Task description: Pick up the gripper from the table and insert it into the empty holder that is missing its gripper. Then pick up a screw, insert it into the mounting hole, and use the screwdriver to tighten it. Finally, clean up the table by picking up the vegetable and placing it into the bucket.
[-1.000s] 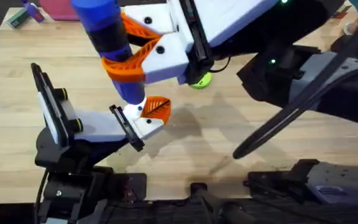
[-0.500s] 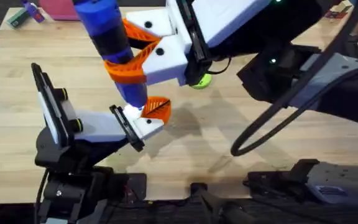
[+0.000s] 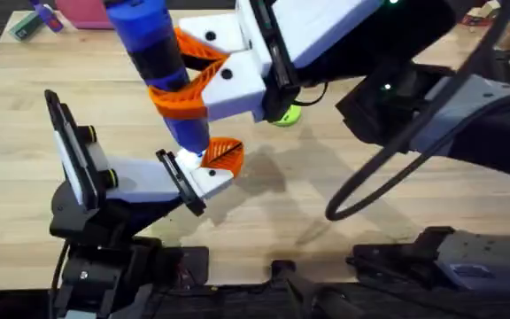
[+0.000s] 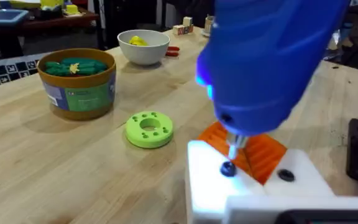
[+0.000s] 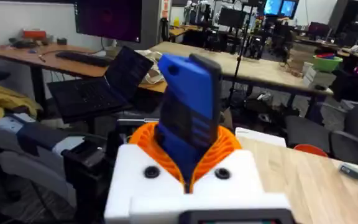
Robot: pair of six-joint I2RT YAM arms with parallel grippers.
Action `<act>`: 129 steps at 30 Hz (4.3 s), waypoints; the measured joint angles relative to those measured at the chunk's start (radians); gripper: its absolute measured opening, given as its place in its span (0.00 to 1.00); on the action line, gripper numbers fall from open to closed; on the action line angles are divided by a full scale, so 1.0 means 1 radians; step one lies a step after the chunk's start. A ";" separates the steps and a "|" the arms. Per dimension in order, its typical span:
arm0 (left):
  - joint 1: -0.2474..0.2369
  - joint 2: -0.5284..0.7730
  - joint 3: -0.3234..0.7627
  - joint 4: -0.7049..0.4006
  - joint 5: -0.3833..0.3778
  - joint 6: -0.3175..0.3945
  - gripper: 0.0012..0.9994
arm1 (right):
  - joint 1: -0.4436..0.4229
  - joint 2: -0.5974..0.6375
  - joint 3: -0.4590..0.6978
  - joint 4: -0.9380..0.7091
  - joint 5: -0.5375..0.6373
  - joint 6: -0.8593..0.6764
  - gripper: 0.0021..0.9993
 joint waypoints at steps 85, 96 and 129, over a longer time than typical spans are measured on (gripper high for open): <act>0.000 0.000 0.000 0.000 0.001 0.000 0.02 | -0.011 0.042 0.043 0.059 -0.025 0.077 0.02; 0.000 0.000 0.000 0.000 0.001 0.000 0.02 | -0.009 0.042 0.024 0.093 -0.010 0.092 0.02; 0.000 0.000 0.000 0.000 0.001 0.000 0.02 | -0.003 0.043 0.023 0.069 -0.027 0.060 0.02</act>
